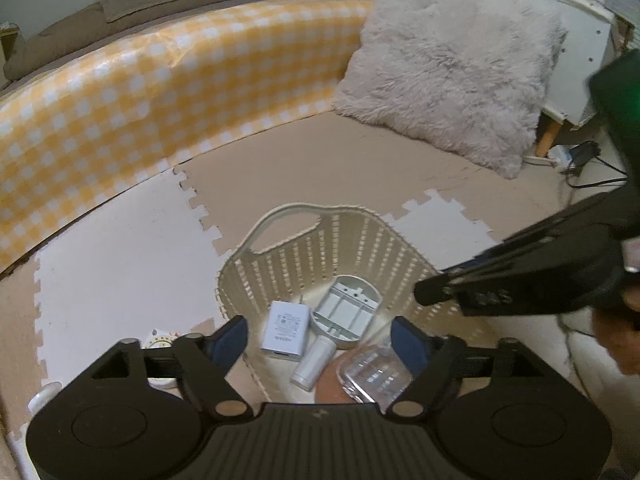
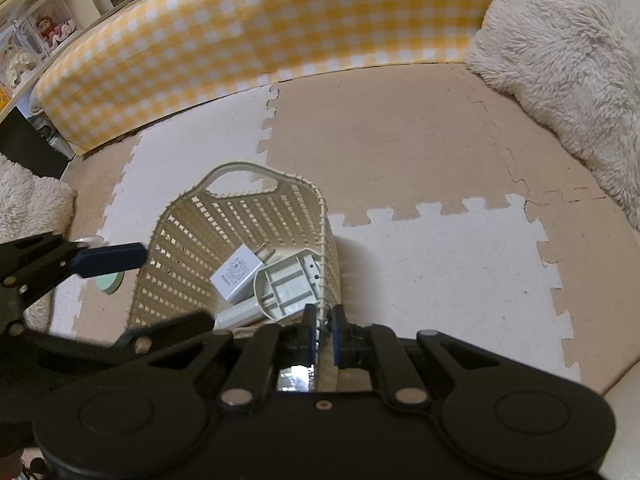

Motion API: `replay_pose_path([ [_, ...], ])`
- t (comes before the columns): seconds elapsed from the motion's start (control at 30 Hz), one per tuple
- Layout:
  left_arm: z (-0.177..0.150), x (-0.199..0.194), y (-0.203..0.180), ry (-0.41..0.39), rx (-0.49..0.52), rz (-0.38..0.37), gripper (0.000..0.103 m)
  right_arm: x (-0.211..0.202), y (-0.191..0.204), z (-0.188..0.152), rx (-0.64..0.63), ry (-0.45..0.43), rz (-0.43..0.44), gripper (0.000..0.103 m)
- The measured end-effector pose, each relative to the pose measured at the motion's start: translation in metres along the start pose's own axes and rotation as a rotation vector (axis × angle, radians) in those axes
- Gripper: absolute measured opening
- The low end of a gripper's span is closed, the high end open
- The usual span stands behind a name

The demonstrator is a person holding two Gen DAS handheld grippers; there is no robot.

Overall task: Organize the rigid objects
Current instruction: 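Move the open left tool toward the white knob on the mat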

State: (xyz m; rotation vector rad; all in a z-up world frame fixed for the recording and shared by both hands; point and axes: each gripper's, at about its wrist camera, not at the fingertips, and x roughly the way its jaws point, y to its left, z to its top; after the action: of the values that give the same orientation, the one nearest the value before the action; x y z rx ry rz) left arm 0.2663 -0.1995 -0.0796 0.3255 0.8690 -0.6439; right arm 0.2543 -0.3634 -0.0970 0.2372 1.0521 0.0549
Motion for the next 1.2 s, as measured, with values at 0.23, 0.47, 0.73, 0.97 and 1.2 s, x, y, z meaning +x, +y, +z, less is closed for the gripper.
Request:
replay_pose_path([
  [0.23,-0.006,-0.024,-0.005,-0.035,-0.004,-0.014,0.091,0.000,0.000,0.000,0.000,0.000,0.000,0.008],
  [0.47,-0.012,-0.045,0.004,-0.064,-0.057,-0.014,0.100,0.000,-0.002,0.000,0.000,0.000,0.000,0.008],
  [0.73,-0.024,-0.060,0.037,-0.057,-0.138,0.021,0.103,0.000,-0.001,0.000,-0.001,0.000,-0.001,0.008],
  [0.97,-0.044,-0.063,0.090,-0.069,-0.293,0.107,0.103,0.000,-0.001,0.000,-0.003,0.000,-0.002,0.008],
  [1.2,-0.068,-0.062,0.158,-0.080,-0.482,0.217,0.103,0.000,0.000,0.000,-0.005,-0.001,-0.005,0.007],
])
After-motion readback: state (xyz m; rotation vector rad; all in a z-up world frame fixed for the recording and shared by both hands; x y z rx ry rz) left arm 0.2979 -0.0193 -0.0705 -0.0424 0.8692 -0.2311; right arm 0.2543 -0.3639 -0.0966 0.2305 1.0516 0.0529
